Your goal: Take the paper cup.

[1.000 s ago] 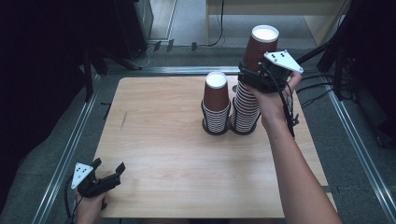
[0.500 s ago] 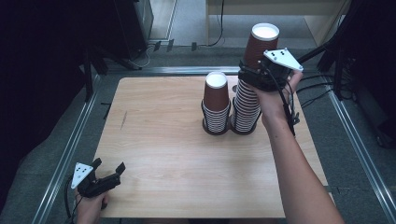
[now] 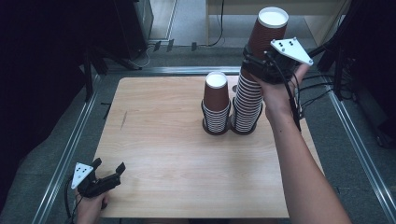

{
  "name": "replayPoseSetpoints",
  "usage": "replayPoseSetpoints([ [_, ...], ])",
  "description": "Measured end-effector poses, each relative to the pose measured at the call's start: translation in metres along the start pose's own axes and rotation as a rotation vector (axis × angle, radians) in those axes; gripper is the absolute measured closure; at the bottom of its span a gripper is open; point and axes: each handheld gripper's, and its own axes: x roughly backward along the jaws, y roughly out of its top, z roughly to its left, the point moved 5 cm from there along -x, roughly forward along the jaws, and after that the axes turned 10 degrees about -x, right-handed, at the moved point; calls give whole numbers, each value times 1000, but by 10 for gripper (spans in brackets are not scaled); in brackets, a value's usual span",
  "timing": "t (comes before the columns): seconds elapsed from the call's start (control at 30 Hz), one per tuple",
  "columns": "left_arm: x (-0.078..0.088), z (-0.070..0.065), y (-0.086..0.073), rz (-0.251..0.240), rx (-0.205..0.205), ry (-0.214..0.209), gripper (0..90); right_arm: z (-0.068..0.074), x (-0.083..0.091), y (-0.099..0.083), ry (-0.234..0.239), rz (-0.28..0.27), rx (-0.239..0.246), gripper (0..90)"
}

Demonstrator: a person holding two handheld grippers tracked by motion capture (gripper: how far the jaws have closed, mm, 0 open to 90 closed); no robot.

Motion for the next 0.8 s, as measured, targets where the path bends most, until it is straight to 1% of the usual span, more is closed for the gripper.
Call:
replayPoseSetpoints([
  [0.1, 0, 0, 0, -2, 0, 0, 0, 2, 1, 7, -2, -14, 5, 115],
  [0.23, 0, 0, 0, -4, 0, -1, 0, 5, 4, 17, 12, -50, 15, 116],
  [0.37, 0, 0, 0, -4, -1, -1, 0, 8, 7, 26, 18, -72, 28, 116],
  [0.53, 0, 0, 0, -4, 0, 3, 0, 10, 12, 34, 20, -90, 30, 116],
  [0.8, 0, 0, 0, -4, -2, 6, 0, 12, 22, 39, 24, -99, 31, 116],
])
